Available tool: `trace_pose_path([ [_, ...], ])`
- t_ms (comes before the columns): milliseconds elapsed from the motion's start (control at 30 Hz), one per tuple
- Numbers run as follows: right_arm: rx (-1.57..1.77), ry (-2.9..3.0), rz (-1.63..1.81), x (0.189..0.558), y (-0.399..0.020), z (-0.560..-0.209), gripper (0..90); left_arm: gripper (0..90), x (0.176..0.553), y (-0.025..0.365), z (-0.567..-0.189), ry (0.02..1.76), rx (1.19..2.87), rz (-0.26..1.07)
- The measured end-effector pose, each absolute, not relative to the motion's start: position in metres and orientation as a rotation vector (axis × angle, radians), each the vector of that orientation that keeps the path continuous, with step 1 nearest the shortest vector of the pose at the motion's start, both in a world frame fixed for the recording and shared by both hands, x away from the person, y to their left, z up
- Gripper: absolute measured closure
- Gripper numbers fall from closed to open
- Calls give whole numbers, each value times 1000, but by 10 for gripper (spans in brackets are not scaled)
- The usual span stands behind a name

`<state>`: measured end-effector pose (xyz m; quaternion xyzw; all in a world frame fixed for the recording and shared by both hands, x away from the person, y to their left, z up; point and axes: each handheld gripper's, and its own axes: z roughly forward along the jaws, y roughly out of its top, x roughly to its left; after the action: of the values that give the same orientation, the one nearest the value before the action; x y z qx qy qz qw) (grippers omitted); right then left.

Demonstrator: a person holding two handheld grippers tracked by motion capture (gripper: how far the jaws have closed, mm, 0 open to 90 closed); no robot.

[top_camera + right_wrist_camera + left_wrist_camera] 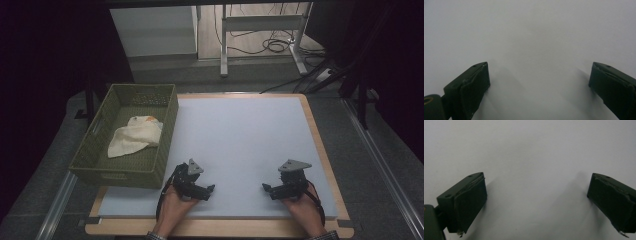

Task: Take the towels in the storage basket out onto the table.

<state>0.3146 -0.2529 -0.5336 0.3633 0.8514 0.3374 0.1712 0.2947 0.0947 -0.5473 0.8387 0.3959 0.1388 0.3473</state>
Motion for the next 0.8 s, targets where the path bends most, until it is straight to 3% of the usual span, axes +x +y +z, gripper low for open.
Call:
trace_pose_path([
  [800,1032,2417,959,315,-253,-534,32,40,307,90,-508,940,2189,286],
])
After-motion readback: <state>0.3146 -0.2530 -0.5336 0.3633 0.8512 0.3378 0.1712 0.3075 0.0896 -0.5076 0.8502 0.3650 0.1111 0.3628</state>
